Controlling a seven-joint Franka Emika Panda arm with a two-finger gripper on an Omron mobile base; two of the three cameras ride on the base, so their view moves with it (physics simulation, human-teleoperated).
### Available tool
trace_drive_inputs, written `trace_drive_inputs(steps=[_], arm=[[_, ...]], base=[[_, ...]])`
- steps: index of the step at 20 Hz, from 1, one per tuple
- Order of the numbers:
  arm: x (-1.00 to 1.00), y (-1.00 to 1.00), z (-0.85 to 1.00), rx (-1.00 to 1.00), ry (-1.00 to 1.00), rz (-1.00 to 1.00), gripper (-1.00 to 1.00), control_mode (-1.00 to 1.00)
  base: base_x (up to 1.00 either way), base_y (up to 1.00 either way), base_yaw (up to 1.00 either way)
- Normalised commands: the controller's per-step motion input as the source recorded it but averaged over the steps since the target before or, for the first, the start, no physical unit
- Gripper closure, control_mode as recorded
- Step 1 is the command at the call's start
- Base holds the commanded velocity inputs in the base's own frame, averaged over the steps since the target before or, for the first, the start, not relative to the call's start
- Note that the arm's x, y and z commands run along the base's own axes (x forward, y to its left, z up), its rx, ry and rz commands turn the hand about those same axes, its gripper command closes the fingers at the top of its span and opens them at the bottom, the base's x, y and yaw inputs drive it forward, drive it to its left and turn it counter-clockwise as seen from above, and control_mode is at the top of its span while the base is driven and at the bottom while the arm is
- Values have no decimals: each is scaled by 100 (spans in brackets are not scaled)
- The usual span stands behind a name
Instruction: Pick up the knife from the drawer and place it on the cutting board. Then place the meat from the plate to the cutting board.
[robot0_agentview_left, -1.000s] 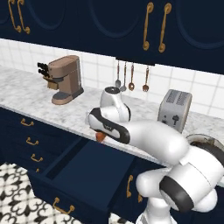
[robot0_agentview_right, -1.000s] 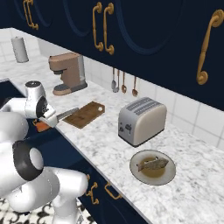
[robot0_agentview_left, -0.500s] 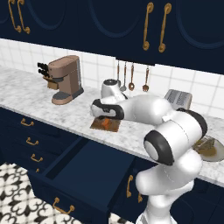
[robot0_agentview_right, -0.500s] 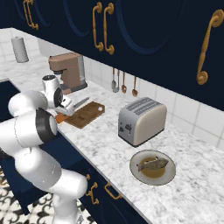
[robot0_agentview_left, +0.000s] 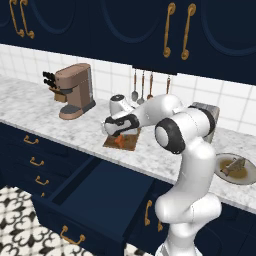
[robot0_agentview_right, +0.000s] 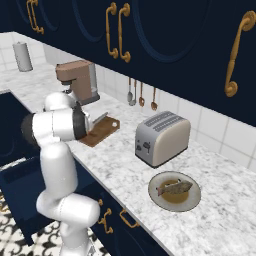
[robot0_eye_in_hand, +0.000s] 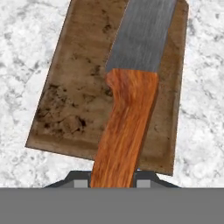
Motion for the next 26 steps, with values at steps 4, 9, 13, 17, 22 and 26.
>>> trace_drive_inputs(steps=[4,9,13,17,22,26], arm=[[60,0,-19,-4,0,0,100,-100],[26,0,-26,0,0,0,-100,-100],[20,0,-6,0,0,0,-100,-100],[-22,-1,19,0,-5,0,-100,-100],[-80,0,38,0,-10,0,-100,-100],[-73,-23,12,0,-3,0,-100,-100]], base=[[0,0,0],[0,0,0],[0,0,0],[0,0,0],[0,0,0],[0,0,0]])
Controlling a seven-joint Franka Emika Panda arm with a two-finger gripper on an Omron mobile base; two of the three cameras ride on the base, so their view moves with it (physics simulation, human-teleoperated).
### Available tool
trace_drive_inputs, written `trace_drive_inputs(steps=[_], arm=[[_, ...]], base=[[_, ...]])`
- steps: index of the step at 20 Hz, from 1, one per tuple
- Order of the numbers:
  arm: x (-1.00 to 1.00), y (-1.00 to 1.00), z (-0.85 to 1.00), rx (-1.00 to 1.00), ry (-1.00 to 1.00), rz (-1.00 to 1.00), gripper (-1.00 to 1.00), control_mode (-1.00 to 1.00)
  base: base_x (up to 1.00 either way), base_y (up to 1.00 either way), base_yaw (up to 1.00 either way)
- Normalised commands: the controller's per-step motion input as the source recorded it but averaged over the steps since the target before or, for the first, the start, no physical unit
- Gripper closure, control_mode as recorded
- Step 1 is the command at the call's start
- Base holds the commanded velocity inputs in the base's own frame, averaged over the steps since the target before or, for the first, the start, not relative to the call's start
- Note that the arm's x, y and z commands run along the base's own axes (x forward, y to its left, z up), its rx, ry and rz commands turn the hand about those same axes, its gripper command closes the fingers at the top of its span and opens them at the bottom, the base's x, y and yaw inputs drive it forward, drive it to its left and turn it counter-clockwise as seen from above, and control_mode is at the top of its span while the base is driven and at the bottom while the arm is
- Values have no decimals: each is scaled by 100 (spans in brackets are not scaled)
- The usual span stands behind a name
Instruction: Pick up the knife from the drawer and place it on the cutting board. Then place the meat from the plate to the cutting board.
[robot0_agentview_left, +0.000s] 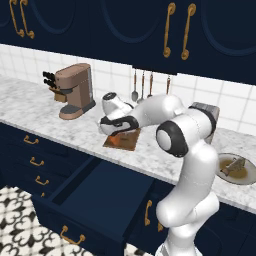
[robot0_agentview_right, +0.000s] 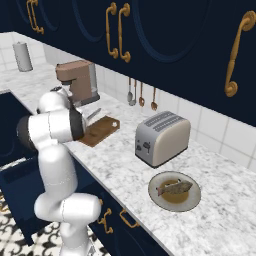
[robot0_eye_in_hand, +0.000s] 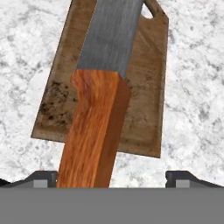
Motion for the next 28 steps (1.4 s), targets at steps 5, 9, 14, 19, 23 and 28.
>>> trace_drive_inputs(steps=[5,9,14,19,23,28], arm=[[42,-56,-6,0,0,0,-100,-100],[50,-21,-27,0,0,0,-100,-100],[28,0,-28,0,0,1,-100,-100],[11,0,-8,0,-1,2,-100,-100],[-63,3,77,0,-12,0,-100,-100],[-100,2,82,0,-7,2,-100,-100]], base=[[0,0,0],[0,0,0],[0,0,0],[0,0,0],[0,0,0],[0,0,0]])
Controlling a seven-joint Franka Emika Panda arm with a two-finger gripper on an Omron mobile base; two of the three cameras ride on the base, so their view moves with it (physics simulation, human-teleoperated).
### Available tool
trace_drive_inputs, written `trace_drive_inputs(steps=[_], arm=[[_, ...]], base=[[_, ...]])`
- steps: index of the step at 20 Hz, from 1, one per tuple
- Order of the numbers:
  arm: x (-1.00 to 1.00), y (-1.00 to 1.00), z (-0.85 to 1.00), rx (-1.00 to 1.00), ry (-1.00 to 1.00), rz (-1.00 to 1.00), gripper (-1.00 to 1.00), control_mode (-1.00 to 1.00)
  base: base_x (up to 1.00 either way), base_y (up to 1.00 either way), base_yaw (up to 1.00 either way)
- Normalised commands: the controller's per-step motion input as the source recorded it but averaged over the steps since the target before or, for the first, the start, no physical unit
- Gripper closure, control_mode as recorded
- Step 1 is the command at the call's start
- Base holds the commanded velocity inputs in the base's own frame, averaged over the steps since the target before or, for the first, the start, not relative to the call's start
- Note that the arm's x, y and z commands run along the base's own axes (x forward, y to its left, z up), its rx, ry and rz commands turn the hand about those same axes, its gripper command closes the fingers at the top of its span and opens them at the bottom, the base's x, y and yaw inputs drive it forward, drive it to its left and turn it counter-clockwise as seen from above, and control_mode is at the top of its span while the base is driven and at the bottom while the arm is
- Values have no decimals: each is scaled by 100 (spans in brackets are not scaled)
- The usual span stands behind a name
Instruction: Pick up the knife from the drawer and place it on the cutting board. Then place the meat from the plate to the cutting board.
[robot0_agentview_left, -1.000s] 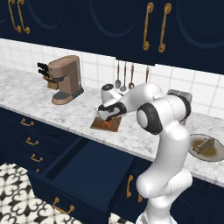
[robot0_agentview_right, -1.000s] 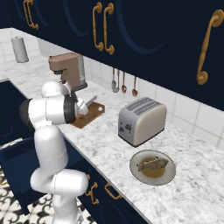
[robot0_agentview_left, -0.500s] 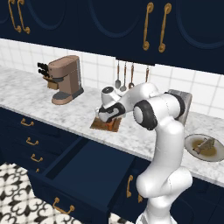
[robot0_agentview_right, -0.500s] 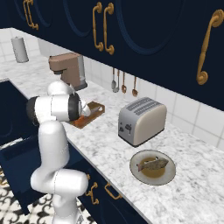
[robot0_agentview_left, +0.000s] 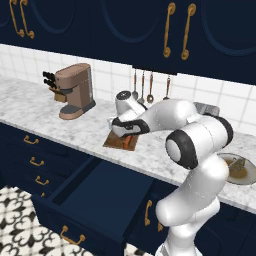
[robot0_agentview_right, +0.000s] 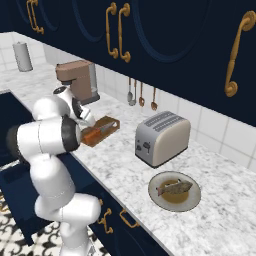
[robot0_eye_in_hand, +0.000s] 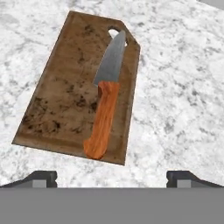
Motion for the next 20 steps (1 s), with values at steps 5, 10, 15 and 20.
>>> trace_drive_inputs(steps=[5,10,15,20], arm=[[-100,-32,36,0,0,-4,-100,-100],[-100,-89,6,0,0,-9,-100,-100],[-92,-100,-2,0,0,-12,-100,-100],[-47,-100,-5,0,0,-15,-100,-100]], base=[[0,0,0],[0,0,0],[0,0,0],[0,0,0]])
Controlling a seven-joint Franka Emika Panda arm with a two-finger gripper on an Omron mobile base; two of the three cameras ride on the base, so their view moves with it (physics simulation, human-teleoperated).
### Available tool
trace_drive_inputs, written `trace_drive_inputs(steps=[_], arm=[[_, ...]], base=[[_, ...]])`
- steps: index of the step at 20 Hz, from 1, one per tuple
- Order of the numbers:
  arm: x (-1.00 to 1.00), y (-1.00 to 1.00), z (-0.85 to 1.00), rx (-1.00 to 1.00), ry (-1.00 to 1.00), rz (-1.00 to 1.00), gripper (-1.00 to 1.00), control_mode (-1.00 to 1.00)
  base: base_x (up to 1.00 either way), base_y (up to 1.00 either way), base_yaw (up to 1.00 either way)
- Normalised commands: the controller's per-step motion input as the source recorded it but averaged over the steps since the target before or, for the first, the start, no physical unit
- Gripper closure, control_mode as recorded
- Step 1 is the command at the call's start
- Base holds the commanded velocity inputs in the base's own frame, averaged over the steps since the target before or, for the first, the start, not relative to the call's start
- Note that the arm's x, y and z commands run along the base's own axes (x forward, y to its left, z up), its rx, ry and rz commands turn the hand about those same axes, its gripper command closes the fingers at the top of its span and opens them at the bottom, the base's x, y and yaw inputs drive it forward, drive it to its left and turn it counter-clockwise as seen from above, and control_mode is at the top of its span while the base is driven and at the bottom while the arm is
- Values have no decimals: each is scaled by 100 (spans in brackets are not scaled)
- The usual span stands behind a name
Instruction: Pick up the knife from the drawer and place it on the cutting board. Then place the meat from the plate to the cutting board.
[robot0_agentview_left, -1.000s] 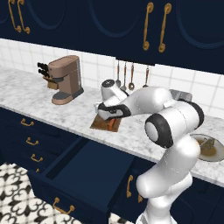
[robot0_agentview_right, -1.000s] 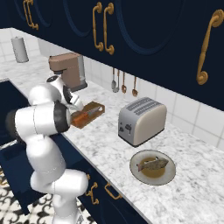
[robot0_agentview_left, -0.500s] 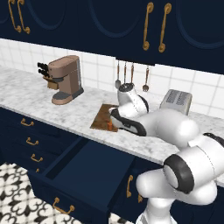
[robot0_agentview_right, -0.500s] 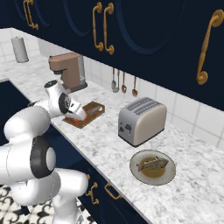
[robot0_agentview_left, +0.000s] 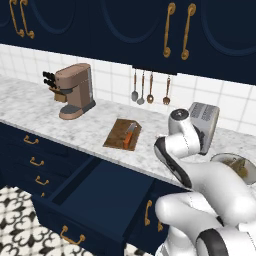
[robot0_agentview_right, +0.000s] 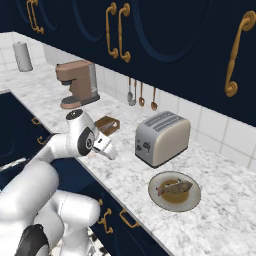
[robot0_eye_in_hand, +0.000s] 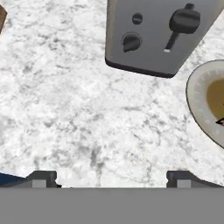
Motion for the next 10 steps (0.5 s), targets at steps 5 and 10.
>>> trace_drive_inputs(steps=[5,10], arm=[[-25,-100,-1,3,1,-29,-100,-100],[-3,-100,-1,9,5,-33,-100,-100]], base=[[0,0,0],[0,0,0]])
